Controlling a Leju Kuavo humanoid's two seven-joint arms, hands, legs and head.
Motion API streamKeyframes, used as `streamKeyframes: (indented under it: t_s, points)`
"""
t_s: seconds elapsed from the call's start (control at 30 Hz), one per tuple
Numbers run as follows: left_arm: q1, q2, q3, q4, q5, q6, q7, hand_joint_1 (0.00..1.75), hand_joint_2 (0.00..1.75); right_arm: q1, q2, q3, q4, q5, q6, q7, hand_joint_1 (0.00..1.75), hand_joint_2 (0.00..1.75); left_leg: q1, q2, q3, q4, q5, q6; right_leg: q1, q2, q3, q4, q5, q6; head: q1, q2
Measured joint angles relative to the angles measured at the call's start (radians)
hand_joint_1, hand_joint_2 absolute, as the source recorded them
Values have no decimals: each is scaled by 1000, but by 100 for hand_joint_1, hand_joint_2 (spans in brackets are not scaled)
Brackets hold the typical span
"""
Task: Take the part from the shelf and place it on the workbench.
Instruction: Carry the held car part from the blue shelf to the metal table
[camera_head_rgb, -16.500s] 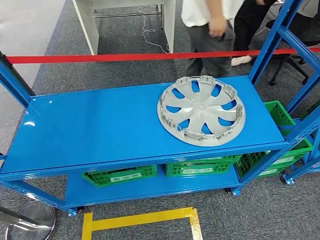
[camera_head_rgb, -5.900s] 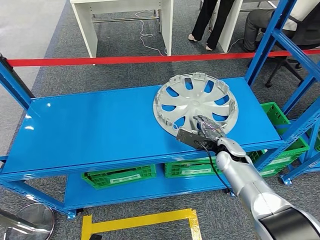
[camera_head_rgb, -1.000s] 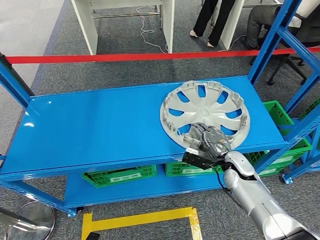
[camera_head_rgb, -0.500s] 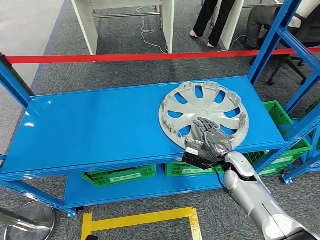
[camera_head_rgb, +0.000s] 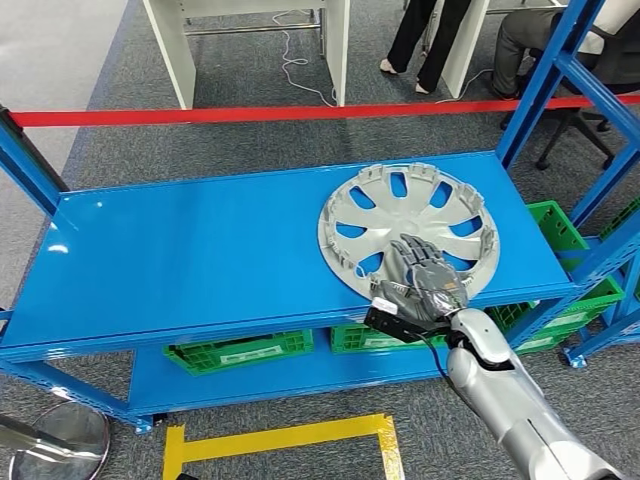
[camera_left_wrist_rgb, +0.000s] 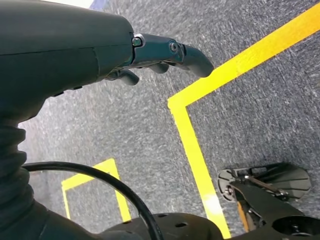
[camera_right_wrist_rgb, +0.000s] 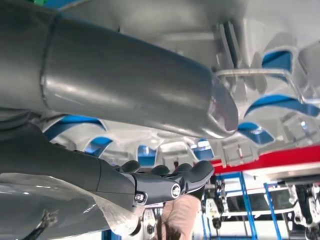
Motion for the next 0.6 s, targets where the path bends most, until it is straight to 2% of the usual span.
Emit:
streamKeyframes:
  t_s: [0.2, 0.6]
  points:
    - [2, 1, -28, 0, -36, -10, 5, 0, 175, 20, 6, -1, -92, 17, -40, 30, 0, 0, 0, 0, -1, 0, 0, 0, 0, 0, -1, 0, 0, 0, 0, 0]
    - [3, 5, -50, 3, -47, -17, 13, 0, 175, 35, 24, 7, -206, 106, -39, 123, 0, 0, 0, 0, -1, 0, 0, 0, 0, 0, -1, 0, 0, 0, 0, 0]
